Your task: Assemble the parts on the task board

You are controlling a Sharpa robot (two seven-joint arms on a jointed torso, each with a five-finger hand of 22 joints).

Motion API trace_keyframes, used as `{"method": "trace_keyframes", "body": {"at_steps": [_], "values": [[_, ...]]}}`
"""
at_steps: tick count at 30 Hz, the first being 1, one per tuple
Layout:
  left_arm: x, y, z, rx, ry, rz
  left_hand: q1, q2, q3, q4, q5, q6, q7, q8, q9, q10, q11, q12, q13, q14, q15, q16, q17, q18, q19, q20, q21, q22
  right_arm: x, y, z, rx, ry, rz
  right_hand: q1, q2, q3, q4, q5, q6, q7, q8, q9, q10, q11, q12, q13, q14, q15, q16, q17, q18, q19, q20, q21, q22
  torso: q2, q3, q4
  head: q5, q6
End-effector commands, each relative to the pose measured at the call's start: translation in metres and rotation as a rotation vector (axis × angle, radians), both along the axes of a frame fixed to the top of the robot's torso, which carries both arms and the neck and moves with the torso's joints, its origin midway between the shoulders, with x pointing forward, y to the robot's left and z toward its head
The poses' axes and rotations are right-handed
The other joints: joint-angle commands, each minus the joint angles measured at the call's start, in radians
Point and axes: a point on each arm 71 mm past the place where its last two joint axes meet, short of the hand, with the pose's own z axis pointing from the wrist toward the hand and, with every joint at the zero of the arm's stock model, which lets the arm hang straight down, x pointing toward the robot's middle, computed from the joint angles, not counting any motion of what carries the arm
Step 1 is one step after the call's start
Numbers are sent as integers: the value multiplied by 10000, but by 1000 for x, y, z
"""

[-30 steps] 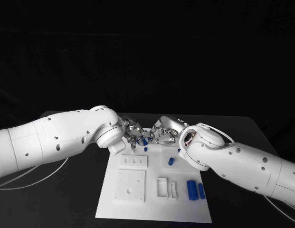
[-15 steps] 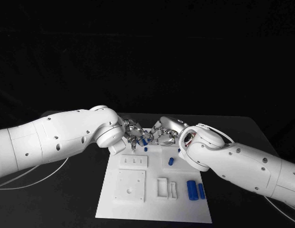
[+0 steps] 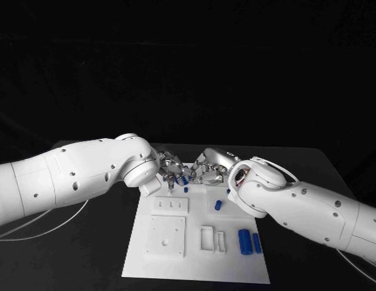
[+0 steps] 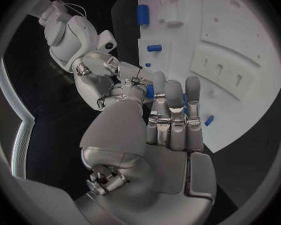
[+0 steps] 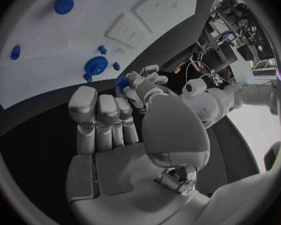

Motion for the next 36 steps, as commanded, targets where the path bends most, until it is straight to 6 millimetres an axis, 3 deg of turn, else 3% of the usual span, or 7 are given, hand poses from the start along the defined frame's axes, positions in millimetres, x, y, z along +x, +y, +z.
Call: {"method": "trace_keyframes", "body": {"at_steps": [1, 3, 4, 10, 16, 29, 36], "values": [[1, -2, 2, -405, -134, 77, -7, 99, 1246, -1118, -23, 289, -135, -11, 46, 257, -35, -62, -28, 30, -87, 54, 18, 61, -60, 1, 73, 37, 0, 1, -1, -30, 40, 101, -50, -30, -43, 37, 37, 48, -39, 55, 2, -59, -32, -59, -29, -8, -44, -51, -10, -110, 463, -53, -61, 1105, -3, -1, -5, -7, -11], [1, -2, 3, -513, -152, 137, -192, -98, 2077, -1281, -849, 400, -152, -102, -3, 316, -30, -123, -54, 54, -108, 68, 39, 71, -64, -18, 117, 85, 1, 0, -2, 46, 23, 21, -113, -141, -135, 123, 33, -203, 24, 56, -5, -100, 9, -111, -81, -14, -18, -84, -37, -86, 459, -35, -106, 1094, -3, -1, -3, -8, -10], [1, -2, 3, -539, -159, 153, -552, -396, 2795, -1377, -871, 503, -212, -178, -32, 363, 5, -159, -64, 80, -130, 78, 59, 73, -41, -31, 175, 134, 1, -1, -2, 71, 18, -4, -152, -190, -188, 163, 1, -334, 59, 47, -16, -134, 32, -153, -119, -23, -7, -110, -59, -77, 454, -27, -137, 1087, -5, -1, -3, -8, -9], [1, -2, 3, -674, -147, 268, -836, -421, 3016, -1525, -862, 845, -230, -212, -75, 437, -78, 40, 1, 155, -161, 138, 146, 52, -21, -72, 184, 160, 3, -5, -3, 357, -119, -217, -178, -573, -1174, 671, 179, -1447, 375, 58, -18, -524, 256, -545, -500, -140, 150, -393, -307, 69, 379, 128, -545, 1002, -8, 1, 3, -16, -7], [1, 1, 0, -616, -111, 335, -994, -476, 3047, -1662, -801, 1202, -308, -238, -483, 459, -103, 304, -5, 258, -223, 200, 251, 21, 40, -128, 205, 185, 4, -13, -2, 783, -328, -438, 258, -555, -2383, 1243, 467, -1822, 453, 58, -15, -661, 333, -567, -723, -177, 219, -425, -397, 162, 408, 231, -769, 988, -10, 7, 10, -3, -4], [-1, 13, -7, 6, -337, 300, -1049, -638, 3089, -1968, -599, 1589, -348, -231, -1217, 492, -125, 747, -201, 398, -261, 246, 470, 25, 93, -171, 265, 256, -7, -42, -7, 1437, -370, -536, 444, -567, -2971, 1498, 1122, -1910, 467, 61, -14, -788, 347, -574, -925, -227, 232, -476, -497, 174, 421, 245, -998, 968, 0, 17, -5, 88, 5], [-2, 21, -8, 861, -1040, 172, -1038, -735, 3015, -1967, -627, 1815, -398, -236, -1515, 501, -168, 1111, -222, 570, -292, 294, 637, 38, 203, -191, 314, 279, -10, -72, -5, 1774, -377, -886, 499, -505, -2933, 1404, 1629, -1809, 451, 59, -15, -795, 326, -592, -968, -229, 223, -496, -522, 173, 427, 239, -1015, 971, -9, 25, -10, 128, -104]]}}
